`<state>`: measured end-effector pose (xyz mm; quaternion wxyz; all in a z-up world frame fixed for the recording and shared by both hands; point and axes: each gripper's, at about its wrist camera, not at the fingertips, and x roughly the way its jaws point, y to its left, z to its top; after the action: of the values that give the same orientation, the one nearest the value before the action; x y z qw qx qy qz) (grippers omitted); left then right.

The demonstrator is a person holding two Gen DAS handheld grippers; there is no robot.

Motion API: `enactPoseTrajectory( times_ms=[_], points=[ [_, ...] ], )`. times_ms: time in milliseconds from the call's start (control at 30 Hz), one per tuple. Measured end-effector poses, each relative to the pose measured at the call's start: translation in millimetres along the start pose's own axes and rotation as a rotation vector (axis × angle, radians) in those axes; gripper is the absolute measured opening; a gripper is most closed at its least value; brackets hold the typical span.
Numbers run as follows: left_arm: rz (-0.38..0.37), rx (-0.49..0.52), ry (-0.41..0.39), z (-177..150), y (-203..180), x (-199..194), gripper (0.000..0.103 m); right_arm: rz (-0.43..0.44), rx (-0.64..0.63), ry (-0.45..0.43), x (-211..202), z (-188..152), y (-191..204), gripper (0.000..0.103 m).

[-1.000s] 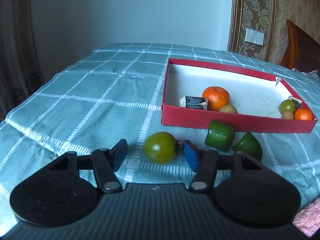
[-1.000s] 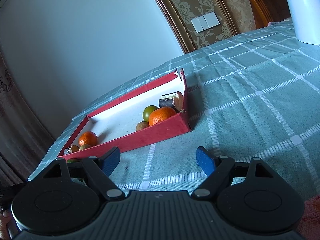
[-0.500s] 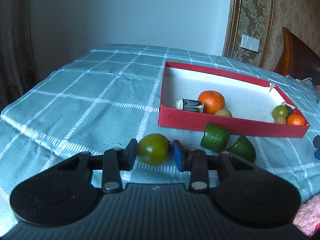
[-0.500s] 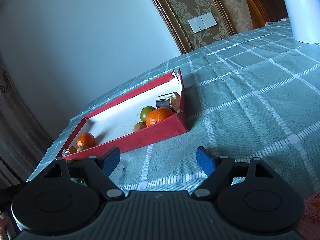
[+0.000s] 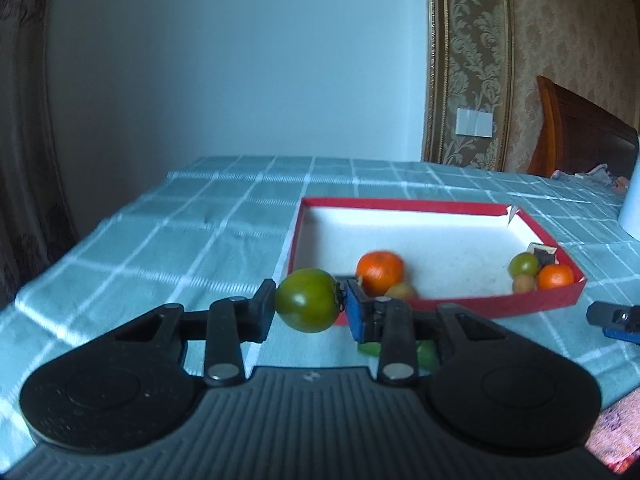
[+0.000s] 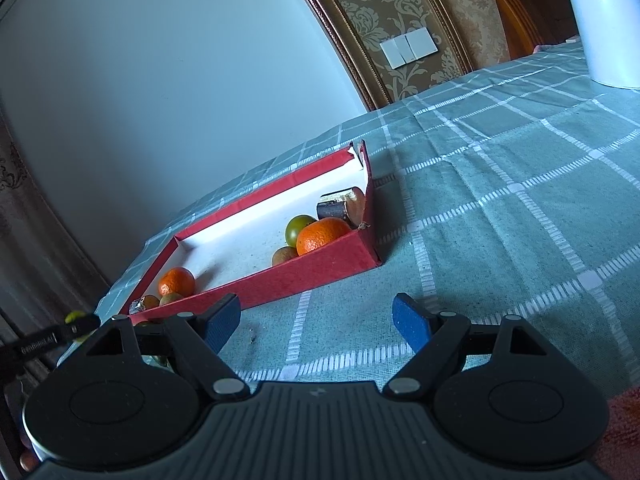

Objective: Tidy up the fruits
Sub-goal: 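Close the left gripper on the green tomato, carry it into the red tray, open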

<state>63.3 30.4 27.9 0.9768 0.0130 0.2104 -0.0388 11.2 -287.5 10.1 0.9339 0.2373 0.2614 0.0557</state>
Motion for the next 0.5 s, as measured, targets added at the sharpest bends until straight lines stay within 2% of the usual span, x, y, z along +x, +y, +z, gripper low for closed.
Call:
enactPoseTrajectory(
  times_ms=[200, 500],
  points=[
    [0.007, 0.050, 0.013, 20.4, -21.7, 31.0, 0.033, 0.010, 0.000, -0.003, -1.5, -0.1, 0.5, 0.083],
    [0.033, 0.045, 0.092, 29.6, -21.4, 92.1, 0.033, 0.025, -0.005, -0.001, -1.4, -0.1, 2.0, 0.084]
  ],
)
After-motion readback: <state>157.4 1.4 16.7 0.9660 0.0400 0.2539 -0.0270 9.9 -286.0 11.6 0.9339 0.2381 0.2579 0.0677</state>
